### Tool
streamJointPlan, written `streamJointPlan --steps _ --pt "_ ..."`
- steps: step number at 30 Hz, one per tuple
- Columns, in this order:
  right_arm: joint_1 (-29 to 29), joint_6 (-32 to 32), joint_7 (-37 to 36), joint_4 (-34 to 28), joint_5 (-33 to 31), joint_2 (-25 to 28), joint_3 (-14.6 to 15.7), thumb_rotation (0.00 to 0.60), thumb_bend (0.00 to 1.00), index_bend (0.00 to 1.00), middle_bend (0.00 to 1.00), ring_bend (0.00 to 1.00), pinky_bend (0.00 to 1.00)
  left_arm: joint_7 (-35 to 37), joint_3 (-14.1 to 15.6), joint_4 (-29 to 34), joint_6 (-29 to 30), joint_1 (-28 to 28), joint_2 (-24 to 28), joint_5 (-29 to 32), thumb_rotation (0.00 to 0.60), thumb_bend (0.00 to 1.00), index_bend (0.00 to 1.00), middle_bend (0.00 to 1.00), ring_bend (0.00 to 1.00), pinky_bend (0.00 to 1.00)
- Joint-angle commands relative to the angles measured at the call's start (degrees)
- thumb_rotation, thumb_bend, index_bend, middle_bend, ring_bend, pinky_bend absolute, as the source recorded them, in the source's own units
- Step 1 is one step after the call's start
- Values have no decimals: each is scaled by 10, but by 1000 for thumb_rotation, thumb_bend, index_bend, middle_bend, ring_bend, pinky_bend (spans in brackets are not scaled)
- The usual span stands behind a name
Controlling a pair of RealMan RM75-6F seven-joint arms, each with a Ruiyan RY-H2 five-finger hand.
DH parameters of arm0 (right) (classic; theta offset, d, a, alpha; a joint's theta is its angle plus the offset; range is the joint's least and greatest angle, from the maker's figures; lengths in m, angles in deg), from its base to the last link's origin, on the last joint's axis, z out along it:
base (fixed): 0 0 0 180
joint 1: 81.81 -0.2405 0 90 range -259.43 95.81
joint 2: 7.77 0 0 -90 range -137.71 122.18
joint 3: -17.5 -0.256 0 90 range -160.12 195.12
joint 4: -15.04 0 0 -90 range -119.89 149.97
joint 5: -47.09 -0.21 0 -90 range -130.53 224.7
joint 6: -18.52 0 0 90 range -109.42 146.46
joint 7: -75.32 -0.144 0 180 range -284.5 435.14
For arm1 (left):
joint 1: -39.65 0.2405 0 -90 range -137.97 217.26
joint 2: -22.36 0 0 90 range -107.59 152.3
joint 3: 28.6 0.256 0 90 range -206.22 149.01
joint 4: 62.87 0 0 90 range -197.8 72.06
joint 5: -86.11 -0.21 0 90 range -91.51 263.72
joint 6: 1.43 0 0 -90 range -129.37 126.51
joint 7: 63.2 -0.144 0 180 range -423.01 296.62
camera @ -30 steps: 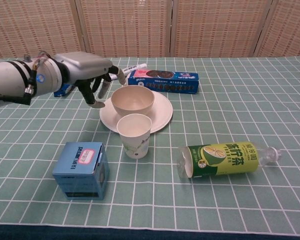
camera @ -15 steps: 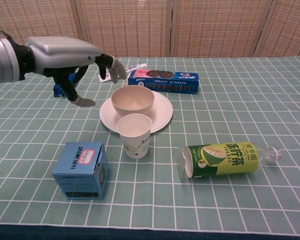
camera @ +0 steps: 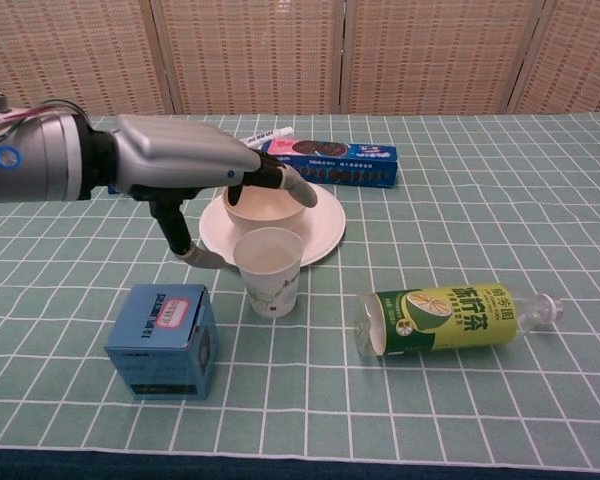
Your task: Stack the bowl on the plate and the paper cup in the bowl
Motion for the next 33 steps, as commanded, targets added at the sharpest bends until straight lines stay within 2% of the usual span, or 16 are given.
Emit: streamJointPlan --steps 1,18,33 --pt "1 0 -2 -1 0 1 0 600 32 171 498 473 685 -13 -1 2 -14 -13 -8 13 600 274 90 65 57 301" --pt "6 -4 -9 4 0 5 0 600 32 171 498 473 684 -86 3 -34 -17 -57 -66 109 600 274 116 56 47 287" --pt "8 -2 -17 11 -2 2 0 600 32 171 498 472 685 -134 27 -31 -2 -78 -70 169 600 273 112 37 8 248"
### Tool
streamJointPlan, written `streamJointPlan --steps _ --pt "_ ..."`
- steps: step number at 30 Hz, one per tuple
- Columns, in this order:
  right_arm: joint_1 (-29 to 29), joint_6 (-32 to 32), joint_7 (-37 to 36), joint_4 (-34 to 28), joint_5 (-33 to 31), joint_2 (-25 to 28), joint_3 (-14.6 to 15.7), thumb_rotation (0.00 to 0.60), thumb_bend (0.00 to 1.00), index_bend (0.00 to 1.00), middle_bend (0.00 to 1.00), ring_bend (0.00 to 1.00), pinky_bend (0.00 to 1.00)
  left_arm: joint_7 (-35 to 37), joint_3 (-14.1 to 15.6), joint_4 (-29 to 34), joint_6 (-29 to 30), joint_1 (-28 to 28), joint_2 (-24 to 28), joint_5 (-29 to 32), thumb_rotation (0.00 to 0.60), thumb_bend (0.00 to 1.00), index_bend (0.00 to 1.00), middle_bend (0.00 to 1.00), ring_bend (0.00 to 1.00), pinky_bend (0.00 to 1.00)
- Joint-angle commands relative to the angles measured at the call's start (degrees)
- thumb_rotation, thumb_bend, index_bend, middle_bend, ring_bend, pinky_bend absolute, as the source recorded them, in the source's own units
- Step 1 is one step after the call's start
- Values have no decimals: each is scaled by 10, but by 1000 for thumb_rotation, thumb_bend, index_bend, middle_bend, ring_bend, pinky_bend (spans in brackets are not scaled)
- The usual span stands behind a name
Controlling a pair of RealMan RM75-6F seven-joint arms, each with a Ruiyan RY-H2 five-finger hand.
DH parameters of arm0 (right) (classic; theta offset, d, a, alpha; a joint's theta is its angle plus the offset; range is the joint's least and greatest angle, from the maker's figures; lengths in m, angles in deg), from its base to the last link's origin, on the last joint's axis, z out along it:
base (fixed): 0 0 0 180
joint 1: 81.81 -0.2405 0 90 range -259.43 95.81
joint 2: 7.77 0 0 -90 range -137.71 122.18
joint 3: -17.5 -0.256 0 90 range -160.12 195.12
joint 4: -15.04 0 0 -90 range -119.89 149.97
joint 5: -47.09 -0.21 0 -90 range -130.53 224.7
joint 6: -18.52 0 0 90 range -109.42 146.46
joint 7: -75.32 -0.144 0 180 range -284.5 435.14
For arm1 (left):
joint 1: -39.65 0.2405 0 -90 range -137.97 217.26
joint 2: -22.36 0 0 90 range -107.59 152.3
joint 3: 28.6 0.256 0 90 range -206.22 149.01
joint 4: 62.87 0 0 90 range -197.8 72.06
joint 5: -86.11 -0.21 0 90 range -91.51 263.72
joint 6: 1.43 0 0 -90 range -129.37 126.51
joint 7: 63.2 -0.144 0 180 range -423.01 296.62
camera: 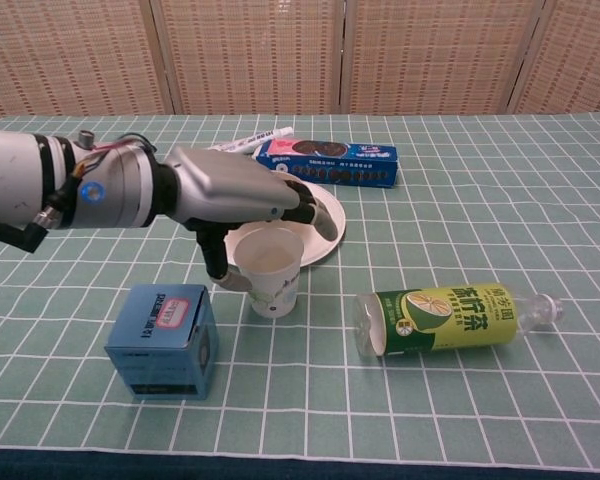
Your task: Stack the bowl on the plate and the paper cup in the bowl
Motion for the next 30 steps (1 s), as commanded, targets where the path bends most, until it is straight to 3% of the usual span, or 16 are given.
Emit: streamJointPlan --steps 1,14,25,30 --pt "0 0 0 0 0 0 0 600 32 171 498 473 684 -4 3 -2 2 -4 -3 9 600 273 112 35 8 247" --pt "2 0 -4 1 0 1 1 600 32 171 498 472 684 2 16 -26 12 -7 -25 14 600 274 172 32 46 256" --pt "2 1 -1 -1 -1 2 0 600 32 171 498 472 684 47 17 -67 16 6 -50 -22 600 273 356 203 252 533" --pt "1 3 -2 0 -2 1 -2 600 32 171 498 473 684 59 13 -53 21 12 -31 -35 600 273 366 242 281 566"
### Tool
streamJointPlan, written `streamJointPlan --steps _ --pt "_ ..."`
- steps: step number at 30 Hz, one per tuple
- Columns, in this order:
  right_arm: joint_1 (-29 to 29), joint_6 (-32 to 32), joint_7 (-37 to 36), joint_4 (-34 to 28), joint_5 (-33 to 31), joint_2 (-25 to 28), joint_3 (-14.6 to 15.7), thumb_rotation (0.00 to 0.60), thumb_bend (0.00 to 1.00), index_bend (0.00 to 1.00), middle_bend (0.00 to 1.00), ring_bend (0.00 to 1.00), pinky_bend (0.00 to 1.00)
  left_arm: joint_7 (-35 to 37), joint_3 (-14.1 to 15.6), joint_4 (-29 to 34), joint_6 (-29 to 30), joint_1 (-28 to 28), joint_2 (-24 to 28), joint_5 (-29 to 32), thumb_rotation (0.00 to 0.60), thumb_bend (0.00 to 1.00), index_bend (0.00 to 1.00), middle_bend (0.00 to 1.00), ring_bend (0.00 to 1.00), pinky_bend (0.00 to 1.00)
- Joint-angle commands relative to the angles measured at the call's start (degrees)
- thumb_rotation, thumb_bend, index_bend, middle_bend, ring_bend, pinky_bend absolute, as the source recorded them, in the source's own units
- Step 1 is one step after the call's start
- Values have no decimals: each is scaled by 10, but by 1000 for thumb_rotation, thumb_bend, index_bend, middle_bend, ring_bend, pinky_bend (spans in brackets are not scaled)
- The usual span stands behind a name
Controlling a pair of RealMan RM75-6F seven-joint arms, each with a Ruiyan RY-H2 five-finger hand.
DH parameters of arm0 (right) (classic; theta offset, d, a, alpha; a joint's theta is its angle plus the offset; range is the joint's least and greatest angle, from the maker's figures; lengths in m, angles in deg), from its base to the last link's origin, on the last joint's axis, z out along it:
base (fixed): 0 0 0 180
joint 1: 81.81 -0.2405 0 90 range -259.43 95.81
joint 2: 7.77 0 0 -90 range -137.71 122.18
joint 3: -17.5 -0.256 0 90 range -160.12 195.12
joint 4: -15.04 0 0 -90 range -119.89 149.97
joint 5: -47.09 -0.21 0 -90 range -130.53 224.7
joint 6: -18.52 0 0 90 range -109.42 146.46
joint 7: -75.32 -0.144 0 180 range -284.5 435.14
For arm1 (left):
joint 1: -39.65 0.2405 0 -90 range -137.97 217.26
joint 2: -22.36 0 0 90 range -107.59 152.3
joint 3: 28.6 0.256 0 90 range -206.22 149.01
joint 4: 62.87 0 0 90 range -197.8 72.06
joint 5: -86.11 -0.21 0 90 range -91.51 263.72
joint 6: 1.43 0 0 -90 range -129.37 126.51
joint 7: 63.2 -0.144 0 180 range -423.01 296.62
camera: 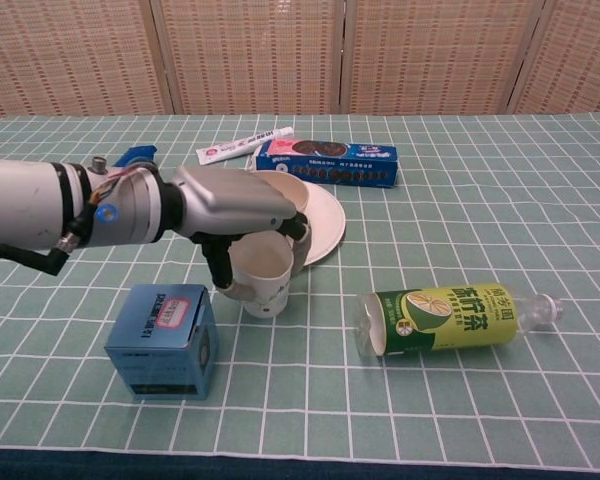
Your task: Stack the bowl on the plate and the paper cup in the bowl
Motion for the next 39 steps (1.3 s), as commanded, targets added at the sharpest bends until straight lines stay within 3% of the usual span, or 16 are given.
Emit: streamJointPlan --steps 1,11,18,28,39 --pt "-1 1 -1 1 0 -1 0 600 32 171 498 473 684 7 -2 14 4 4 18 -8 600 273 367 246 282 566" --pt "-3 1 -2 1 5 -5 0 600 32 171 498 473 684 51 -26 90 23 20 100 -17 600 273 364 253 282 574" --pt "-1 -3 -2 -1 7 -3 1 600 32 171 498 473 684 80 -56 93 30 21 117 -3 600 274 363 253 272 575" --pt "2 -4 -2 -2 6 -2 2 600 32 171 498 473 684 47 -81 19 -3 -30 84 103 600 274 360 253 270 575" --pt "5 -2 -3 1 1 0 3 600 32 171 498 473 684 -2 -66 -84 -23 -80 28 228 600 274 349 253 269 575"
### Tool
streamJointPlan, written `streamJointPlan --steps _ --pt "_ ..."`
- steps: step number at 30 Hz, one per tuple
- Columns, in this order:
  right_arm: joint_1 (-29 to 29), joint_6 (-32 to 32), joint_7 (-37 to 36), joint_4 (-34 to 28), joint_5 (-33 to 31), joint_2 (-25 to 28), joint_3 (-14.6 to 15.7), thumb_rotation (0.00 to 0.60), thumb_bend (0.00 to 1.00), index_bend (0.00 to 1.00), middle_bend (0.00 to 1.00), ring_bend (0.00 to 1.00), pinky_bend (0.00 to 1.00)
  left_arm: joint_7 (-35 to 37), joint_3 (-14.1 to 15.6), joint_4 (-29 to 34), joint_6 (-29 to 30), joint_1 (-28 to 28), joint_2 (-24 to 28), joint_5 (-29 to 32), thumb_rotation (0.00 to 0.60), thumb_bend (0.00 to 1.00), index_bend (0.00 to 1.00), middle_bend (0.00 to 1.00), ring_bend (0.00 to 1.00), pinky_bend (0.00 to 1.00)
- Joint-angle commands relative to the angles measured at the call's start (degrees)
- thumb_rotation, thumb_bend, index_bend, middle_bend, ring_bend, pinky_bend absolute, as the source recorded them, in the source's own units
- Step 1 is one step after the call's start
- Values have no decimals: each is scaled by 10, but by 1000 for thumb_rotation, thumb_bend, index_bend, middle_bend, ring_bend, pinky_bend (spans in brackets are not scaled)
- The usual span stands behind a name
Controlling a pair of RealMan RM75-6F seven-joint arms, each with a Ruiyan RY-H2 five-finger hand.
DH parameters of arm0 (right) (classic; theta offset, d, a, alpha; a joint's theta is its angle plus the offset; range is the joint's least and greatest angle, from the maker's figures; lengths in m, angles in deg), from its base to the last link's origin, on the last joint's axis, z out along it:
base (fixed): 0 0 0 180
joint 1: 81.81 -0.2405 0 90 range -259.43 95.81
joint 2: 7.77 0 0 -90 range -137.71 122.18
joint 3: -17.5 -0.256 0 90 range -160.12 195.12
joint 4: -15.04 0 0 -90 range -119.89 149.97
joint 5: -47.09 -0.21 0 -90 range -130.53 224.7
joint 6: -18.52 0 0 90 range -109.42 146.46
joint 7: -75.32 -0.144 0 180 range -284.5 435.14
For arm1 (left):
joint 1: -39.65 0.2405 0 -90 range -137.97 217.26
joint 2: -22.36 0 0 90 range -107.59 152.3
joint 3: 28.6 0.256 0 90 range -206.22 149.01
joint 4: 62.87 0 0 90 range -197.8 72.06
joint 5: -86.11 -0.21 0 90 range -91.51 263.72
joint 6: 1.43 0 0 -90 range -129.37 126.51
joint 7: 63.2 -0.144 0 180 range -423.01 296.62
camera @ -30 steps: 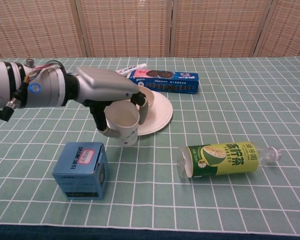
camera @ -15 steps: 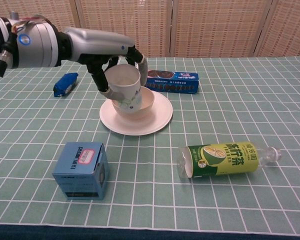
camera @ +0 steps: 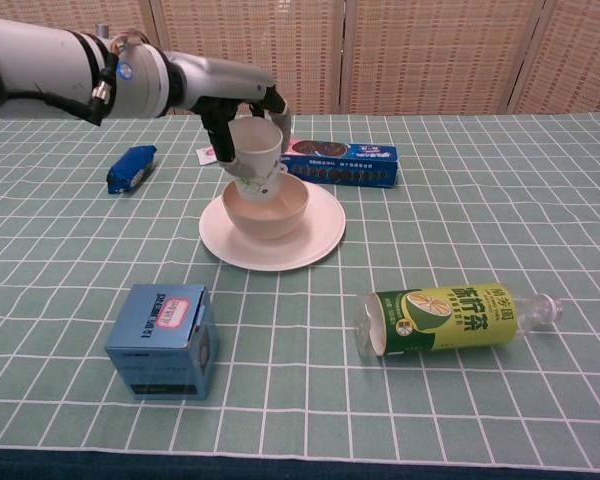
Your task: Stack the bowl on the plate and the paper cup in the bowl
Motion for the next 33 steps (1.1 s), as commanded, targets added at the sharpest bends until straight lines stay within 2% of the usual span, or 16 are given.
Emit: streamJointPlan --steps 1,9,16,19,21,26,29,33 --pt "1 -1 1 0 0 1 0 600 32 171 498 473 684 -13 8 -35 -10 -17 -23 36 600 273 348 253 269 575" --pt "2 -1 4 -3 -3 4 -1 600 32 171 498 472 684 -19 20 -93 -27 -34 -56 94 600 273 345 253 270 575" --pt "2 2 1 0 -7 4 -1 600 32 171 498 472 684 -23 28 -105 -36 -43 -69 111 600 273 338 253 269 574" --pt "2 2 1 0 -6 4 -2 600 32 171 498 473 684 -30 32 -112 -38 -52 -76 130 600 273 305 253 250 570" --pt "3 2 1 0 -7 4 -1 600 32 171 498 473 685 -32 33 -114 -36 -56 -81 139 600 273 265 241 210 529" --pt "4 0 0 0 -9 6 -3 600 32 171 498 473 684 -30 34 -106 -27 -57 -80 142 600 274 132 113 58 312" --pt "5 -1 0 -1 -8 6 -3 600 32 171 498 472 684 -24 32 -93 -18 -52 -72 138 600 273 96 75 27 264" --pt "5 -1 -1 -2 -8 8 -3 600 32 171 498 473 684 -2 24 -61 9 -32 -50 120 600 274 91 64 22 253"
